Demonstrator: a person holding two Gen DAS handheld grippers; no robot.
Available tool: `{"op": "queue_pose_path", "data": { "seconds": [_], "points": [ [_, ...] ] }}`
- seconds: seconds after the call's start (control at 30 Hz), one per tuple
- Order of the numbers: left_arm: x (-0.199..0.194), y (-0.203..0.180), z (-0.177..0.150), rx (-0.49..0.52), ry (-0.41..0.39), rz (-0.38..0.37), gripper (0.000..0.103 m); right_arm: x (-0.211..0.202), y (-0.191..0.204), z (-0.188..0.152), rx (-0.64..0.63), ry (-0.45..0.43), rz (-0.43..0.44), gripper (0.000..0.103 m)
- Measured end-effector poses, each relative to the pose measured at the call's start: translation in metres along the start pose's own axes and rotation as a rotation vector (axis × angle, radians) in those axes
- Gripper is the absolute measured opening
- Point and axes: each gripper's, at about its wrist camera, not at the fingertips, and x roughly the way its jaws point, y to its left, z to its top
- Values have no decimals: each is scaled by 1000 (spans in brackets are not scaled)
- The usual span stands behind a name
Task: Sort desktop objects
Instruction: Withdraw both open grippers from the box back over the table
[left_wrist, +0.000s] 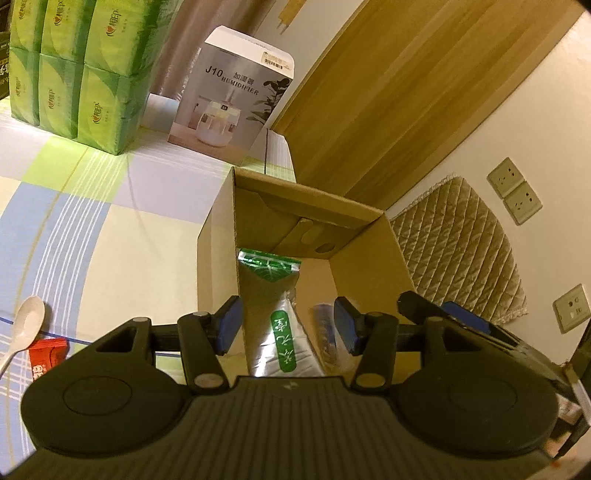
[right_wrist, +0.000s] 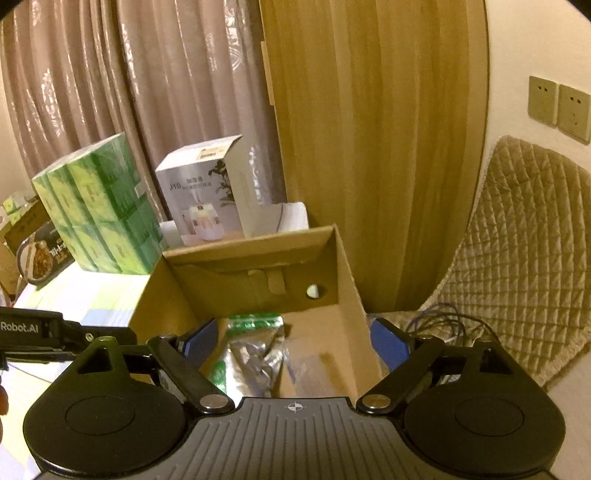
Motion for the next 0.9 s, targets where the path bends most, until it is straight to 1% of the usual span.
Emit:
{"op": "queue_pose_path", "data": {
  "seconds": [0.27,0.5,0.67,0.8,0.9],
  "points": [
    [-11,2,-9,22,2,9,52,-20,9,-14,-1,24,6,95],
    [-35,8,-17,47,-10,20,58,-49,41,-25,-27,32,43,101],
    [-57,13,-27,96,-20,46,62,-66,65,-30,-74,44,57,101],
    [-77,19,-36,140,-22,71,62,-79,78,-35,-82,45,64,101],
    [-94,25,-43,168,-30,88,64,-90,88,-39,-87,44,69,101]
  ]
}}
